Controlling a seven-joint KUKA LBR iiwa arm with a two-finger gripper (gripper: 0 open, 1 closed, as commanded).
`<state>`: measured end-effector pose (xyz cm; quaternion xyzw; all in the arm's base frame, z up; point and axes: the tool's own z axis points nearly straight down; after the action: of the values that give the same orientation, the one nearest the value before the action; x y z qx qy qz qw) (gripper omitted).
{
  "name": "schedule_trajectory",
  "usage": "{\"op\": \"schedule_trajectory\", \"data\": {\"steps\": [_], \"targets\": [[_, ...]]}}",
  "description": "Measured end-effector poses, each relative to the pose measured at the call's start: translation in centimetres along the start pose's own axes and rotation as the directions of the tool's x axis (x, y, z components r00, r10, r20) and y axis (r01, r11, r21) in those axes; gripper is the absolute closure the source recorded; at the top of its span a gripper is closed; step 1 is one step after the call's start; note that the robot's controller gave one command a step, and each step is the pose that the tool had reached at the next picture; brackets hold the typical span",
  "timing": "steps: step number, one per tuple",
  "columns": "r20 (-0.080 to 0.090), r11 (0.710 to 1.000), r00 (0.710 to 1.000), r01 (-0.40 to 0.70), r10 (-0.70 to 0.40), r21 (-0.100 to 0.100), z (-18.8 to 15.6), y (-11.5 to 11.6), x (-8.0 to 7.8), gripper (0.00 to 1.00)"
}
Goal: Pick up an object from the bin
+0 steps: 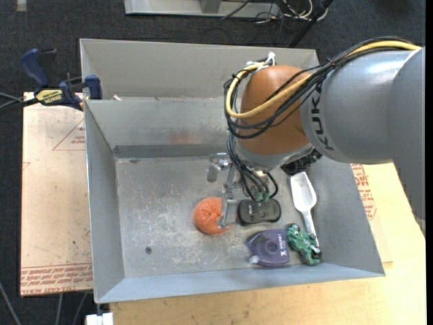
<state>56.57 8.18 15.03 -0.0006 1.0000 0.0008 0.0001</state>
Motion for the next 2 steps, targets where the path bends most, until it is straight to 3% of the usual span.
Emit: {"op": "schedule_trajectory", "data": {"steps": [1, 2], "targets": [[0.003, 0.999, 0.999, 0.044, -0.044, -0.001, 3.8, -1.7, 0.7, 0.00], [0.004, 1.000, 1.000, 0.026, -0.026, -0.002, 8.0, -3.7, 0.4, 1.00]]}}
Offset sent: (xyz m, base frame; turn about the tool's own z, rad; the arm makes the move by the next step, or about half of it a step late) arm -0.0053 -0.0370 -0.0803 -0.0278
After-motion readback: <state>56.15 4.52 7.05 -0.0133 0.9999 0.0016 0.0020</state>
